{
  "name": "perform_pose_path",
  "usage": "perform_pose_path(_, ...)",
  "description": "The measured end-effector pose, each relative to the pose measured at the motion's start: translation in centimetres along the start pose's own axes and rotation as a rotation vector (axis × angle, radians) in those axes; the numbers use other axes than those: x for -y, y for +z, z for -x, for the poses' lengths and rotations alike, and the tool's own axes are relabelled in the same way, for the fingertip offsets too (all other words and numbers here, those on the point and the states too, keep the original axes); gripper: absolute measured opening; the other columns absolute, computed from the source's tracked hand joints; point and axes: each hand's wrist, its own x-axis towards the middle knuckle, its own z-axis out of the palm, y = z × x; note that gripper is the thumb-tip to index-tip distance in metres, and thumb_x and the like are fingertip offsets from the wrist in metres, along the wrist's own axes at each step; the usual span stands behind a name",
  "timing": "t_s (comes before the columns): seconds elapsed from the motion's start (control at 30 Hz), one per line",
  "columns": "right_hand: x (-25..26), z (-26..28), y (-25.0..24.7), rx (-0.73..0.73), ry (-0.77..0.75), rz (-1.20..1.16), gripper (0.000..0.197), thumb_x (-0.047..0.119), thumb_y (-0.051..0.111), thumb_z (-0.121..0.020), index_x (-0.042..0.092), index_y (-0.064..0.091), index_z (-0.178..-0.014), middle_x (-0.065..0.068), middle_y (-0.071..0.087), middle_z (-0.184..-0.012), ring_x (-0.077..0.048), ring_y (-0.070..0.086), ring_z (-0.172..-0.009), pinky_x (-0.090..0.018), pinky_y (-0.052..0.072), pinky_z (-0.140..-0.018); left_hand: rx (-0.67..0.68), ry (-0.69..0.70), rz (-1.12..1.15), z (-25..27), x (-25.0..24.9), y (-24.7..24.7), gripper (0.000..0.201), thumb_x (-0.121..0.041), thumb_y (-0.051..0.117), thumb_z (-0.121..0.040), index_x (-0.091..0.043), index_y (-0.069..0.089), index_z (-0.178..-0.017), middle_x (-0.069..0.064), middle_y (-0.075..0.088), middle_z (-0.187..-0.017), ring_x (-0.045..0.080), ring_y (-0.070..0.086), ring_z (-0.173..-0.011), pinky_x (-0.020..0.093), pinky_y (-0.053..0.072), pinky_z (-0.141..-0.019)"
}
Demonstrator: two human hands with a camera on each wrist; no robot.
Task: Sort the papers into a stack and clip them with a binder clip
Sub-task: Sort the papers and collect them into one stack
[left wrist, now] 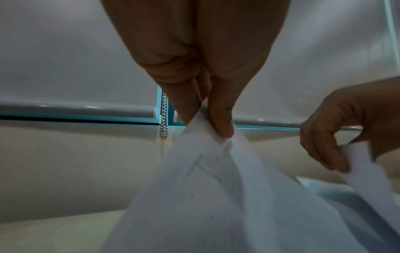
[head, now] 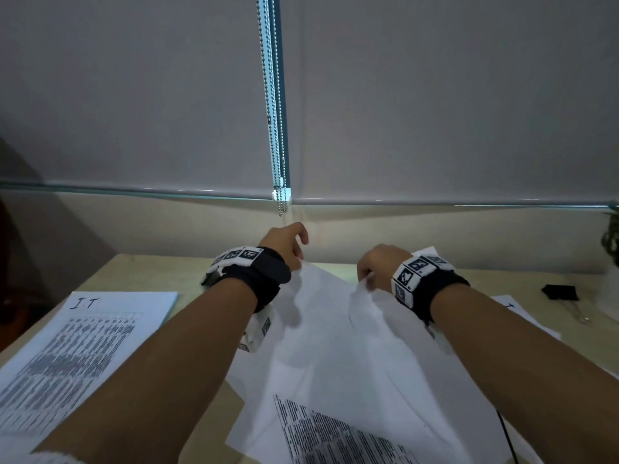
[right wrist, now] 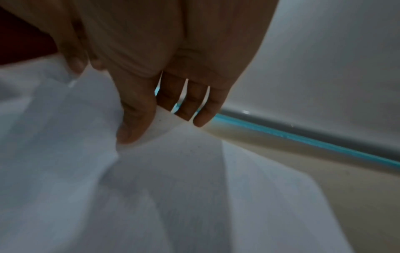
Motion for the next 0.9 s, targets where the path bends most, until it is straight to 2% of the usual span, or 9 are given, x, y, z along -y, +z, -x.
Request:
perform_pose_path(0.23, 4.8, 1.4, -5.2, -0.249, -0.261, -0.064, 0.011, 0.014, 0.074, -0.074, 0.019, 0.075, -0.084, 0.000, 0.056, -0.123, -0.019, 0.054, -0.108, -0.032, 0.045, -0.092, -0.064, 0.111, 0.301, 0.0, -4.2, -1.3, 0.039, 0.008, 0.068, -0.074, -0.021, 0.053, -0.095, -0.002, 0.064, -0.068, 0.010, 0.057, -0.055, 0.019, 0.047, -0.053)
perform_pose_path(0.37, 4.7, 2.0, -8.0, -0.349, -0.178, -0.251, 0.015, 0.014, 0.076, -0.072, 0.015, 0.075, -0.087, -0.002, 0.069, -0.089, -0.015, 0.059, -0.081, -0.022, 0.045, -0.075, -0.180, 0.173, 0.554, 1.1, -5.7, -3.0, 0.039, -0.001, 0.065, -0.083, -0.025, 0.046, -0.107, 0.003, 0.062, -0.085, 0.015, 0.058, -0.069, 0.027, 0.048, -0.071)
perform_pose_path(0.5, 3.7, 3.0, -11.1, -0.349, -0.166, -0.185, 0.026, 0.013, 0.078, -0.070, 0.012, 0.069, -0.095, 0.014, 0.047, -0.062, -0.015, 0.049, -0.069, -0.019, 0.034, -0.057, -0.435, 0.175, 0.621, 3.3, -4.6, -6.1, 0.044, -0.028, 0.056, -0.094, -0.023, 0.032, -0.130, 0.006, 0.048, -0.116, 0.019, 0.052, -0.103, 0.031, 0.043, -0.091)
perform_pose_path(0.57, 3.2, 4.0, -12.6, -0.387, -0.192, -0.254, 0.038, 0.010, 0.077, -0.071, 0.015, 0.059, -0.105, 0.014, 0.044, -0.063, -0.011, 0.046, -0.062, -0.021, 0.035, -0.061, -0.492, 0.085, 0.687, 4.1, -3.0, -7.5, 0.032, -0.035, 0.039, -0.100, -0.020, 0.035, -0.128, 0.005, 0.051, -0.110, 0.019, 0.051, -0.098, 0.031, 0.039, -0.094)
perform_pose_path(0.6, 3.0, 4.7, -13.3, -0.414, -0.219, -0.313, 0.045, 0.009, 0.075, -0.072, 0.018, 0.053, -0.110, 0.013, 0.044, -0.063, -0.006, 0.045, -0.058, -0.020, 0.036, -0.061, -0.441, 0.008, 0.767, 4.5, -2.0, -8.2, 0.034, -0.042, 0.028, -0.101, -0.019, 0.041, -0.122, 0.004, 0.056, -0.102, 0.020, 0.052, -0.091, 0.035, 0.041, -0.090)
perform_pose_path(0.67, 2.8, 6.2, -14.8, -0.465, -0.296, -0.359, 0.053, 0.007, 0.073, -0.073, 0.025, 0.051, -0.118, 0.008, 0.047, -0.065, -0.004, 0.044, -0.057, -0.016, 0.039, -0.061, -0.179, -0.177, 0.921, 5.4, -0.3, -9.1, 0.068, -0.064, 0.011, -0.093, -0.015, 0.054, -0.113, 0.008, 0.062, -0.088, 0.023, 0.056, -0.075, 0.035, 0.045, -0.071)
perform_pose_path(0.77, 2.0, 8.1, -16.7, -0.575, -0.366, -0.253, 0.030, 0.006, 0.076, -0.071, 0.023, 0.071, -0.095, 0.015, 0.055, -0.069, 0.008, 0.049, -0.067, -0.010, 0.036, -0.067, 0.158, -0.298, 0.918, 7.2, 0.9, -10.3, 0.086, -0.077, 0.005, -0.082, -0.015, 0.062, -0.102, 0.016, 0.062, -0.071, 0.026, 0.056, -0.051, 0.031, 0.048, -0.053)
perform_pose_path(0.83, 0.6, 8.9, -17.5, -0.633, -0.388, -0.305, 0.033, 0.003, 0.075, -0.069, 0.035, 0.071, -0.072, 0.016, 0.061, -0.070, 0.008, 0.056, -0.070, -0.015, 0.042, -0.070, 0.206, -0.266, 0.877, 7.8, 0.8, -11.3, 0.081, -0.075, 0.010, -0.084, -0.015, 0.061, -0.106, 0.016, 0.069, -0.071, 0.027, 0.057, -0.043, 0.030, 0.049, -0.048)
perform_pose_path(0.9, -0.4, 9.6, -17.5, -0.643, -0.421, -0.426, 0.052, -0.009, 0.066, -0.068, 0.043, 0.067, -0.063, 0.012, 0.068, -0.074, -0.003, 0.064, -0.074, -0.021, 0.048, -0.073, 0.135, -0.175, 0.752, 7.7, 0.2, -11.9, 0.064, -0.066, 0.026, -0.090, -0.016, 0.058, -0.113, 0.014, 0.073, -0.087, 0.028, 0.062, -0.053, 0.031, 0.051, -0.052)
